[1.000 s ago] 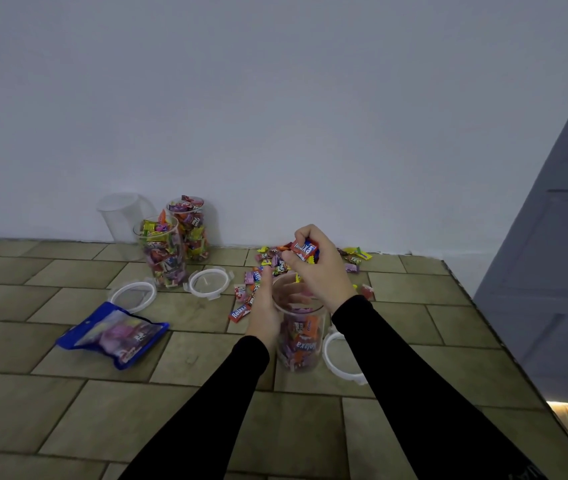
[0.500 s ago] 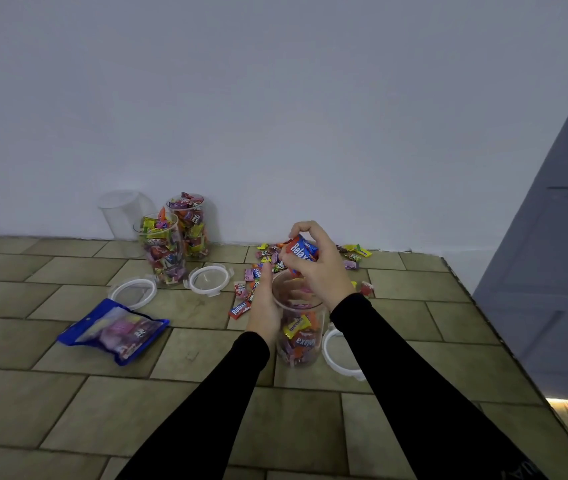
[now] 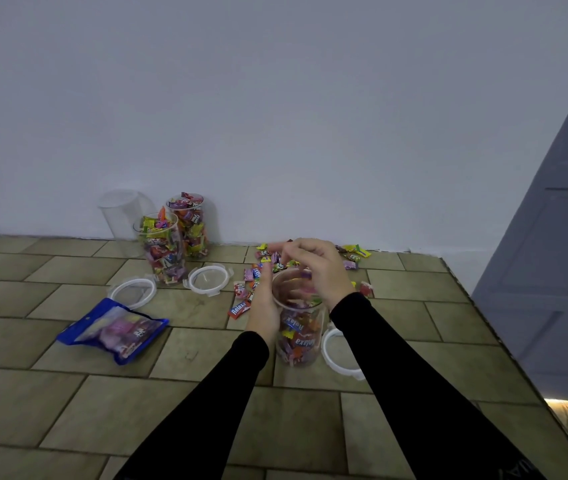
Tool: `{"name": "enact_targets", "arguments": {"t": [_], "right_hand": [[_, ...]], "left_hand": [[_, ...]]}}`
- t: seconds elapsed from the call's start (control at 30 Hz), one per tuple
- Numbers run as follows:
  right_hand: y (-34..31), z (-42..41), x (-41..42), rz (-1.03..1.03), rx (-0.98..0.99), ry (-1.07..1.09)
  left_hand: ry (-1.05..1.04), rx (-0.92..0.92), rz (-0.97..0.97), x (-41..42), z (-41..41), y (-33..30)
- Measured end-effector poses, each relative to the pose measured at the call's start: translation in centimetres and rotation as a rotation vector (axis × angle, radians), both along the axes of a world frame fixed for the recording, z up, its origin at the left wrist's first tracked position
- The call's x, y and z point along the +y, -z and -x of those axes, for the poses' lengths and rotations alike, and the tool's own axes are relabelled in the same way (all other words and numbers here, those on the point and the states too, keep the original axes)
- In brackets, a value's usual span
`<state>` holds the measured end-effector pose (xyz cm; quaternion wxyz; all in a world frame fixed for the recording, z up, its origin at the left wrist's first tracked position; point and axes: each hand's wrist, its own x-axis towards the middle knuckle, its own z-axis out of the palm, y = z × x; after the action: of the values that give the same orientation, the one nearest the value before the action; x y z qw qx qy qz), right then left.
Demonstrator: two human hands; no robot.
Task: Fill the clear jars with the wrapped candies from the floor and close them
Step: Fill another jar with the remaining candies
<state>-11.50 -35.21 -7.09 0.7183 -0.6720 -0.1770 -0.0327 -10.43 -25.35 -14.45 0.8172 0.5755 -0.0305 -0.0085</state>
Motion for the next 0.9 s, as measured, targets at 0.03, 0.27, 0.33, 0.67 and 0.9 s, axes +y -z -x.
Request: {"name": "enact_targets", "arguments": {"t": [0.03,0.27,0.33,0.67,0.9], "right_hand": [[-0.1,0.1,0.0,-0.001,0.001,-0.004],[-0.5,-1.0,-0.2,0.014,-0.013,0.078],[-1.3,-1.7,-0.8,0.027,-0.019,0.128],[3.3,-7.5,-3.6,0.319,0.13,0.349],[7.7,-11.7,-3.4,0.752,0.038,0.26]], "left_hand": [[0.002,0.001,-0.002,0.0,0.0,0.0],[0.111,0.005,0.043,0.5,-0.1,-0.1],[0.17,0.037,0.046,1.0,-0.3,-0.2],[-0.045,0.004,-0.473,3.3,-3.9,-0.5],[-0.094,-0.099,-1.138,3.8,-8.2,1.6]]}}
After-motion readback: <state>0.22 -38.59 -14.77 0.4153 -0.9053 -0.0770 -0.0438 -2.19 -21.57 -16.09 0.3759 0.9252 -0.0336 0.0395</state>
